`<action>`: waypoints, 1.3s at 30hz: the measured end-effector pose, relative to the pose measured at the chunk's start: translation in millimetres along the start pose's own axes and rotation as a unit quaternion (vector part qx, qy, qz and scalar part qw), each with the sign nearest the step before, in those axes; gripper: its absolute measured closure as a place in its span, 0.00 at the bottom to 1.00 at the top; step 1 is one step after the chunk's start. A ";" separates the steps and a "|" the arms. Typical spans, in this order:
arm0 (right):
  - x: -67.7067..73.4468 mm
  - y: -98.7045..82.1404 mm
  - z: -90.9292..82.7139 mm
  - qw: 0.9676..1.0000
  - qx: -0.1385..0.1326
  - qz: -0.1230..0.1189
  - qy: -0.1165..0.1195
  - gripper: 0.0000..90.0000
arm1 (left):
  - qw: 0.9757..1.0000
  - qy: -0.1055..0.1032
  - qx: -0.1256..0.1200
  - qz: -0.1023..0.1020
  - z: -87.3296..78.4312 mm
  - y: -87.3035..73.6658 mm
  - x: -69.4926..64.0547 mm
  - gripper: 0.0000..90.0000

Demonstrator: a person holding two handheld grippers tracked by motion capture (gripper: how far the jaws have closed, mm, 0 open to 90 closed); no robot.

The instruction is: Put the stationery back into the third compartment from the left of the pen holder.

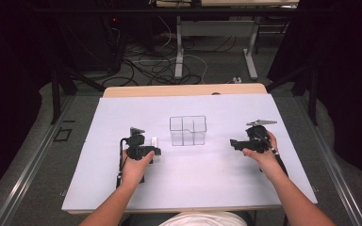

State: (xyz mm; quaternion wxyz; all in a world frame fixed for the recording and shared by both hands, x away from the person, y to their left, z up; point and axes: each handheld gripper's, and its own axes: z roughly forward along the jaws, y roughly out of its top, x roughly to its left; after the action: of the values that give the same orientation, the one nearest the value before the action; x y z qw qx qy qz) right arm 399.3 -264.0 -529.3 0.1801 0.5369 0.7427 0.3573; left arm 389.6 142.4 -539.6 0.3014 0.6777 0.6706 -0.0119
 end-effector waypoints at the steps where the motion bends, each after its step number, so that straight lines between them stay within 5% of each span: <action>1: -0.2 -0.1 0.1 1.000 0.000 0.000 0.000 0.13 | 1.000 0.000 0.000 0.001 0.2 0.0 0.0 0.63; 10: -1.5 -0.6 1.4 1.000 -0.001 -0.005 0.000 0.14 | 1.000 0.026 -0.002 -0.005 0.9 -0.4 -3.1 0.70; 30: -0.6 -1.7 3.1 1.000 0.007 -0.002 -0.001 0.14 | 0.999 0.019 0.004 -0.040 0.1 2.0 -0.6 0.74; 39: -0.9 -1.6 3.1 1.000 0.003 -0.004 0.001 0.15 | 0.999 0.016 0.010 -0.031 -3.5 3.5 5.0 0.75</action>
State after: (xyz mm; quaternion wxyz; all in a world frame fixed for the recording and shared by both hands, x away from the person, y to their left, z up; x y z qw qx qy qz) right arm 400.6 -264.1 -532.7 0.1794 0.5339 0.7461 0.3553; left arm 391.9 148.7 -537.5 0.2836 0.6596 0.6959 -0.0167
